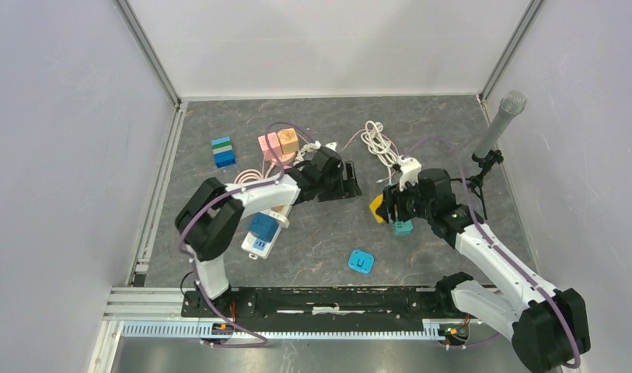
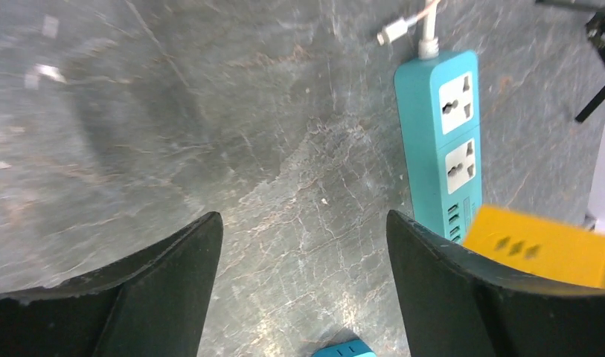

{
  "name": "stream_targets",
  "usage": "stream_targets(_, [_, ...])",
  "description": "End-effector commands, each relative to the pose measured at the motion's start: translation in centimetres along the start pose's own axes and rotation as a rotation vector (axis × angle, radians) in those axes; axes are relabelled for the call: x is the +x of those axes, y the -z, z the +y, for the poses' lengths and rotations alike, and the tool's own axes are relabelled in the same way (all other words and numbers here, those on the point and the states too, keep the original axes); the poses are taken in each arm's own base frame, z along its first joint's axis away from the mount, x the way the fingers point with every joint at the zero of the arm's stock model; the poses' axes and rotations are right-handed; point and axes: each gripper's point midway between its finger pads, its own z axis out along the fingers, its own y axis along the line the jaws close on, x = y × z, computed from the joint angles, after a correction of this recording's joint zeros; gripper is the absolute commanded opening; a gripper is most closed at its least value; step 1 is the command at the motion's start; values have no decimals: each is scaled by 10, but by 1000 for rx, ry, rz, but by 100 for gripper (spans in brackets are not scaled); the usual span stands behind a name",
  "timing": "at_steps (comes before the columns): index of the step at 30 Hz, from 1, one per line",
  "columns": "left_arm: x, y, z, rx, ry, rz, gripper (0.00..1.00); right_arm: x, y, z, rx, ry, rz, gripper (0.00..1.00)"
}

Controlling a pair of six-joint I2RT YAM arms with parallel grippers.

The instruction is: Pull the plug off the socket

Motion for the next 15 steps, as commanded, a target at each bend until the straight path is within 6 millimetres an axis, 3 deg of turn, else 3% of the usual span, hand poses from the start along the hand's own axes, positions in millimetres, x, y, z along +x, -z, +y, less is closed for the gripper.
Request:
stream_targets(1, [-56, 40, -3, -39, -40, -281, 89, 23, -1, 45, -278, 2, 37, 15])
stream_targets(2, [-60, 48, 0, -55, -37, -313, 98, 31, -1, 46, -288, -5, 54, 17])
stream_targets(3, [-63, 54, 4, -70, -32, -336, 100, 39, -2, 47, -294, -12, 72, 19])
stream_targets(10, [-78, 90, 8, -107, -51, -425, 100, 70, -2, 47, -294, -65, 132, 41])
stream_targets(15, [-81, 103, 1, -81, -52, -435, 100, 93, -5, 32, -205, -92, 208, 53])
